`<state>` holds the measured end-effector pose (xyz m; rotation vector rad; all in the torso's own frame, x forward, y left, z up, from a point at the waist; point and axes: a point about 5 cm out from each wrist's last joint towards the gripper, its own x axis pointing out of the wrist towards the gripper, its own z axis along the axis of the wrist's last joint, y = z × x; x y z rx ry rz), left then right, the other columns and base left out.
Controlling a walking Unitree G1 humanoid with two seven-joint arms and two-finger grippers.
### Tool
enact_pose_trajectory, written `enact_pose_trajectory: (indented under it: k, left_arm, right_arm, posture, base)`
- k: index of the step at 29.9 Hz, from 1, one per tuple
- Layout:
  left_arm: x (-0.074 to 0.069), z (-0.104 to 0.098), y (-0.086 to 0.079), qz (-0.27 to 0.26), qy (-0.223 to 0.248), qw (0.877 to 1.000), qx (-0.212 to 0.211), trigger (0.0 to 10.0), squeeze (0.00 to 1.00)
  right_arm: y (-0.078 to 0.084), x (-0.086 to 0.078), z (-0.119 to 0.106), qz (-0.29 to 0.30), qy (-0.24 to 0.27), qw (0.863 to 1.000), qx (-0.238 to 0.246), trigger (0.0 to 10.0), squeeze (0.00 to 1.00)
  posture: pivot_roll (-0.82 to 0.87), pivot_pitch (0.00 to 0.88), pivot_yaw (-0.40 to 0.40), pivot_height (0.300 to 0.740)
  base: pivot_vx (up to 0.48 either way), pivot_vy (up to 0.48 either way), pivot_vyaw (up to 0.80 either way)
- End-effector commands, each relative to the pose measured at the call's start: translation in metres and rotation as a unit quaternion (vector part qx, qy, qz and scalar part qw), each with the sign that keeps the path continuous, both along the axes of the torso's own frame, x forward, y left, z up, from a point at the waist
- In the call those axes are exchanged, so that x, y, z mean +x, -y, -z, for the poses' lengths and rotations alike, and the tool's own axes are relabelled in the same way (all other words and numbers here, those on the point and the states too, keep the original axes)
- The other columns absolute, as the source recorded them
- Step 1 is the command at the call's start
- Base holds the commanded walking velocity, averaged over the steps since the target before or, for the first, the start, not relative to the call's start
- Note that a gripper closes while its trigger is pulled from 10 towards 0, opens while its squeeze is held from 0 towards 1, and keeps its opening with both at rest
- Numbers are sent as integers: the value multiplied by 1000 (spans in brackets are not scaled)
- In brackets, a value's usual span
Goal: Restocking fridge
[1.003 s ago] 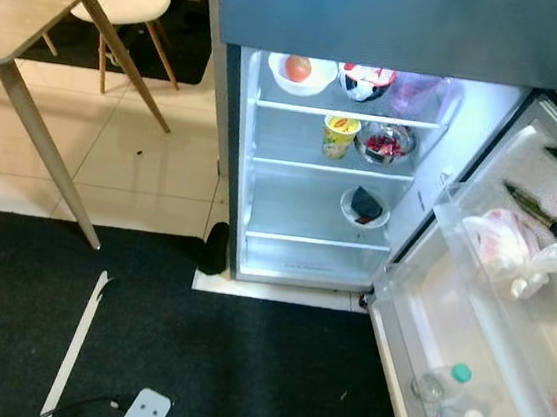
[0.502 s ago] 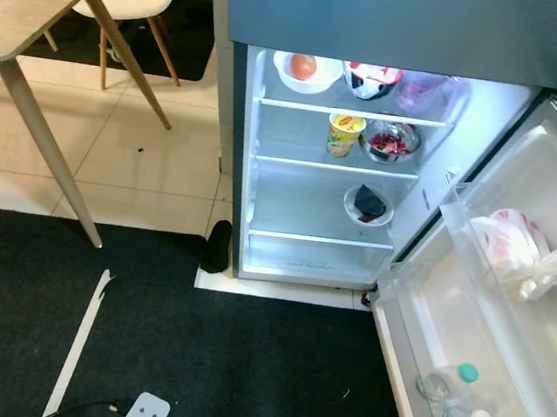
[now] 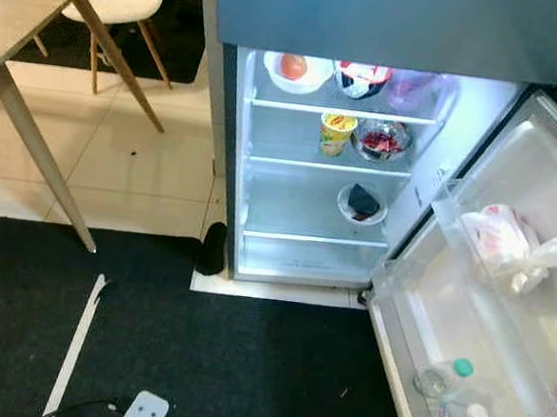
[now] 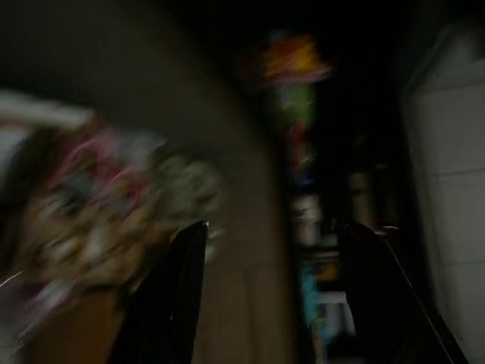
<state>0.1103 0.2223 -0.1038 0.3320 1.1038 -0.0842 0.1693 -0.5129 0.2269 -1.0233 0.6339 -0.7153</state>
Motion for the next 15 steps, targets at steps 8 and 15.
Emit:
enact_pose_trajectory:
  k: [8, 15]
  left_arm:
    - [-7, 3, 7, 6, -15, 1000, -5, 10000, 0]
    - [-8, 2, 0, 4, -17, 1000, -2, 10000, 0]
  right_arm:
    - [-12, 8, 34, -52, -73, 995, 51, 10000, 0]
    - [-28, 22, 41, -137, -92, 980, 109, 10000, 0]
  posture:
    - [-107, 109, -48, 740]
    - [-107, 113, -47, 740]
  base:
    - [0, 0, 0]
    - [0, 0, 0]
